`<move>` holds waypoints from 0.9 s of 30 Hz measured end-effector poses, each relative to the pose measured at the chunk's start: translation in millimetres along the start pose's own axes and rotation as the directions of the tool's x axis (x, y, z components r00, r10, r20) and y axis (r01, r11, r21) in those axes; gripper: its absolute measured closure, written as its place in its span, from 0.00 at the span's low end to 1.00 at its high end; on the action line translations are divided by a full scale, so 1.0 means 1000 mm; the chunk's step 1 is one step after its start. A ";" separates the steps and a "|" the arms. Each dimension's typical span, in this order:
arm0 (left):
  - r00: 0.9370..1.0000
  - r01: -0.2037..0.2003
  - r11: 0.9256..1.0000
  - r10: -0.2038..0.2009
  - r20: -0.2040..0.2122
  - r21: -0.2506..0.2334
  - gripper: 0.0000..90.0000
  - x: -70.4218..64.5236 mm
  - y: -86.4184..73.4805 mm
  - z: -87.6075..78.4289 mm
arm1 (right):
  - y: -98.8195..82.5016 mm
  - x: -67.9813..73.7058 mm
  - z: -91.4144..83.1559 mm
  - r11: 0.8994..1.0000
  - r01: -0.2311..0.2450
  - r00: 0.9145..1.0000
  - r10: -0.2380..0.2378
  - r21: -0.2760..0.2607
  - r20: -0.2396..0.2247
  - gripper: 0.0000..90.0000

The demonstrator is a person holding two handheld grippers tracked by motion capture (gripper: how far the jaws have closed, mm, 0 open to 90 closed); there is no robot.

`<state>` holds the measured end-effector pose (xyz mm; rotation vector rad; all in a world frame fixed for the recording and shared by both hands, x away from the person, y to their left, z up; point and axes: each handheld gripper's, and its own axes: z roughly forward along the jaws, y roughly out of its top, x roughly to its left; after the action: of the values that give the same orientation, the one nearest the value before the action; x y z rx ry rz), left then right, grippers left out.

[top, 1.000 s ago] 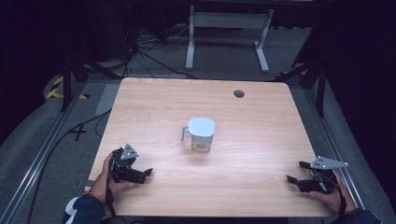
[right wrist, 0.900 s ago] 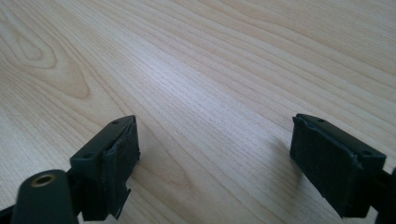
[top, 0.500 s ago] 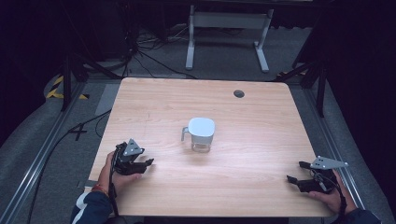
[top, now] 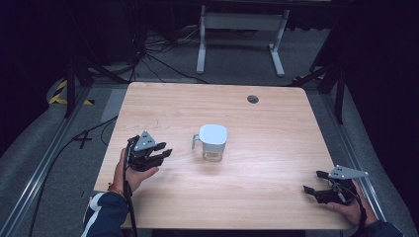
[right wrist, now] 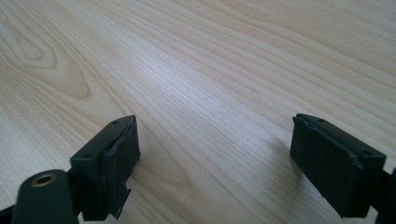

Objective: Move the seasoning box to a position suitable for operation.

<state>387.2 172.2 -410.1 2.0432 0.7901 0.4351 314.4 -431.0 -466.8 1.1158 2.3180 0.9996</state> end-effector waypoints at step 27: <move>0.991 -0.112 0.982 0.122 0.059 -0.154 1.00 -0.036 0.070 0.026 | 0.000 0.000 0.000 1.000 0.004 1.000 -0.004 0.001 -0.002 0.17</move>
<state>401.2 103.1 -366.5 1.9586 0.5800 0.4735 314.6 -431.2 -466.9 1.1104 2.3215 0.9981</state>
